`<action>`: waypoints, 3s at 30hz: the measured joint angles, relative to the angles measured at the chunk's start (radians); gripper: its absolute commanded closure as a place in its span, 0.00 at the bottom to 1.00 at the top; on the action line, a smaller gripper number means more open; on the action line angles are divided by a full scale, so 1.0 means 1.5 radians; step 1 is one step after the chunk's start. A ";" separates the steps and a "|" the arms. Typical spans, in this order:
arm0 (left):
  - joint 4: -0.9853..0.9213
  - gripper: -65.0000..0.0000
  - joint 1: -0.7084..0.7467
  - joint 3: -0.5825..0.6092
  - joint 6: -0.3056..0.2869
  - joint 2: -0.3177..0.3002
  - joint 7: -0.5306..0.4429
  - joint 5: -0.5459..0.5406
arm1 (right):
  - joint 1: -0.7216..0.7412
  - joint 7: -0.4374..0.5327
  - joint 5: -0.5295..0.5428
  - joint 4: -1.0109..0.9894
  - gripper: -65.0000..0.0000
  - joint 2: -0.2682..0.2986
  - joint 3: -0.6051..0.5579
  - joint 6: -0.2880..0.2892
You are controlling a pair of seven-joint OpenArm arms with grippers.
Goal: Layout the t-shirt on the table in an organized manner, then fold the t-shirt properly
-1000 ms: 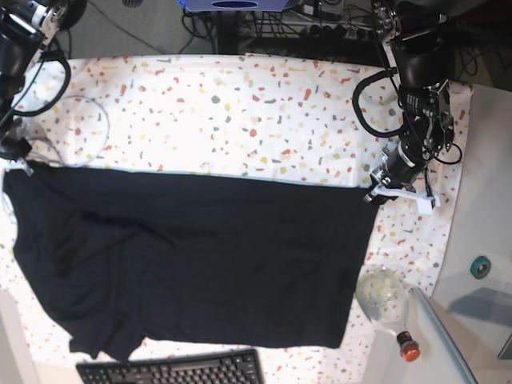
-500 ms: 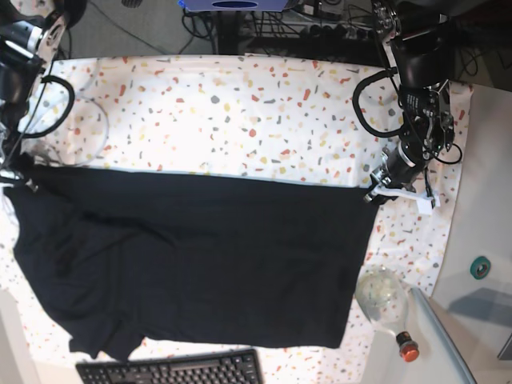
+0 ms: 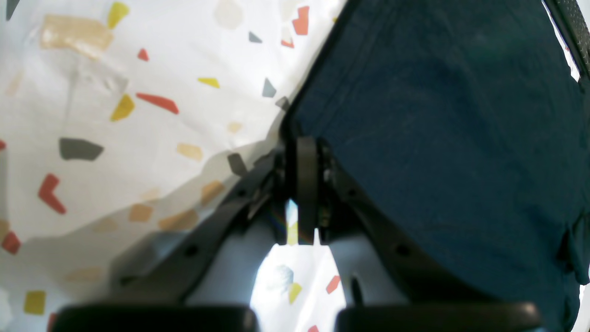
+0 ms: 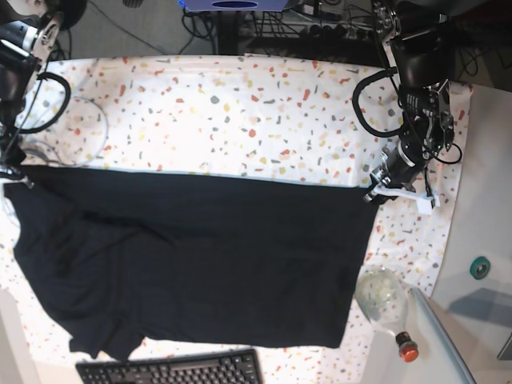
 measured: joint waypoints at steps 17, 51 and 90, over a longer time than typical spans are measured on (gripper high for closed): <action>0.001 1.00 0.000 0.000 0.000 0.000 -0.002 0.000 | 0.077 -0.087 0.010 0.028 1.00 0.208 -0.009 0.001; 0.049 1.00 0.027 0.000 0.002 -0.002 0.031 0.005 | 0.212 -0.048 0.010 -0.006 0.38 0.248 -0.145 0.072; 0.050 1.00 0.046 0.000 -0.002 -0.018 0.025 0.000 | -0.068 -0.222 0.271 0.225 0.39 -0.104 0.396 0.178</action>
